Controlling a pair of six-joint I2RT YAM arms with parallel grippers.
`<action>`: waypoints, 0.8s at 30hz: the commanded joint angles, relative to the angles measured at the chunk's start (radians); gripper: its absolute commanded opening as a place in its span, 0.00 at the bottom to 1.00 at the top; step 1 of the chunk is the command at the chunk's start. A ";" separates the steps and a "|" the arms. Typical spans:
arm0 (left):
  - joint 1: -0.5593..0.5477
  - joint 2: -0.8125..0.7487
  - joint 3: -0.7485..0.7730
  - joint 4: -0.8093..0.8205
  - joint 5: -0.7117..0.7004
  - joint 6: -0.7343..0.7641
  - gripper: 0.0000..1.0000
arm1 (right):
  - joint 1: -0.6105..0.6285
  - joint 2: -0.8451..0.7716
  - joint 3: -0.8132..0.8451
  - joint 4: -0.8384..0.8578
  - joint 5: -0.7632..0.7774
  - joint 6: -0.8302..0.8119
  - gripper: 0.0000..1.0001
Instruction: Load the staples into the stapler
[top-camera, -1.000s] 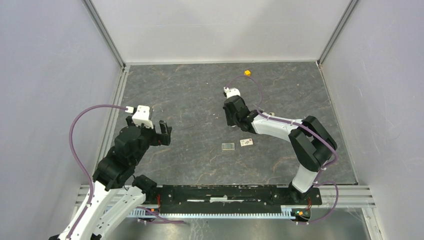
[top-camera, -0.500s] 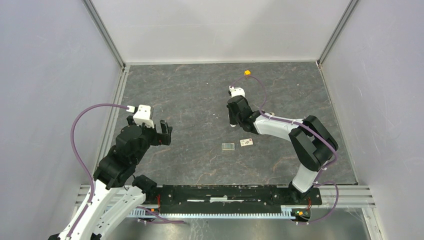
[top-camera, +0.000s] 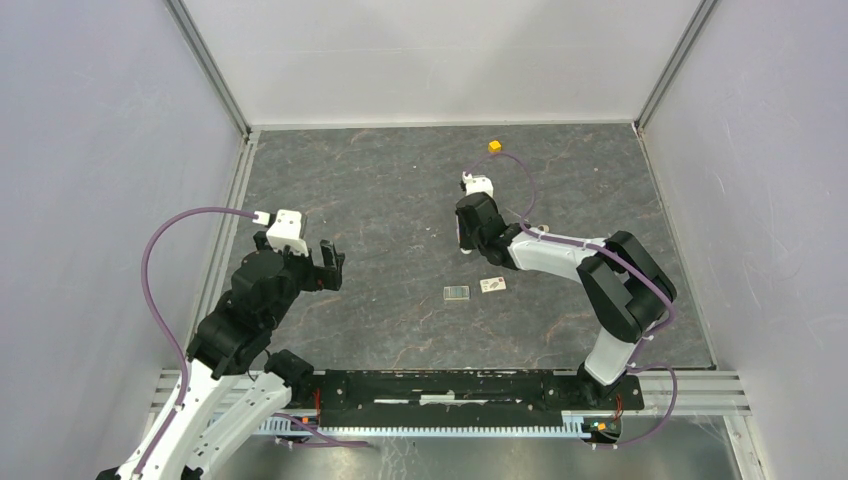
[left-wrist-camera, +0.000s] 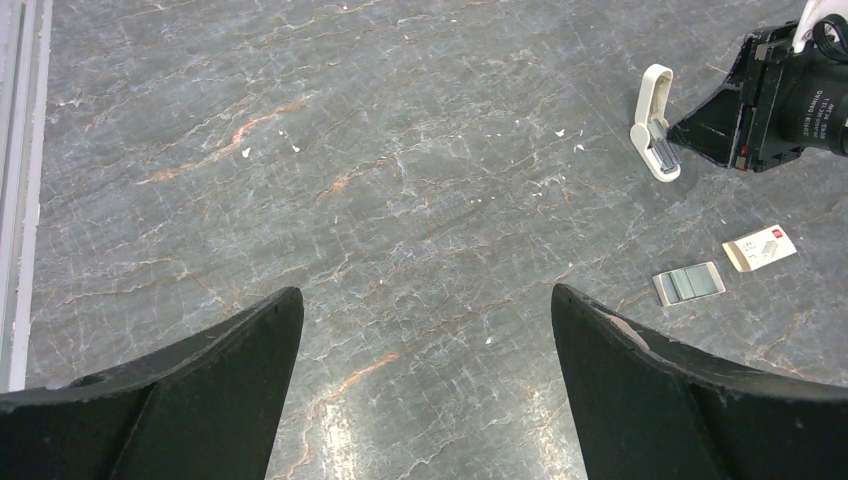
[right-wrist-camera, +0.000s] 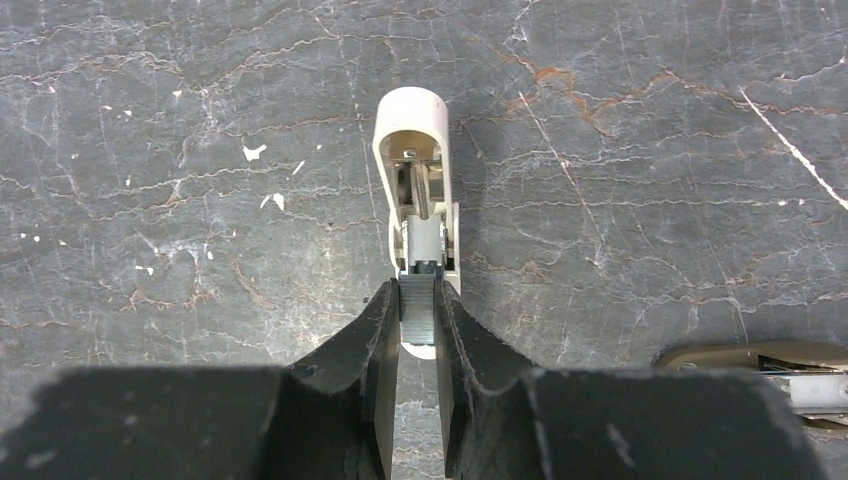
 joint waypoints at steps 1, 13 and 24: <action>-0.004 -0.007 0.005 0.031 -0.006 0.041 1.00 | -0.007 -0.009 -0.012 0.044 0.035 0.020 0.23; -0.004 0.008 0.005 0.031 0.006 0.041 1.00 | -0.011 0.011 -0.019 0.066 0.025 0.036 0.23; -0.004 0.010 0.005 0.031 0.013 0.041 1.00 | -0.012 0.019 -0.018 0.067 0.016 0.046 0.23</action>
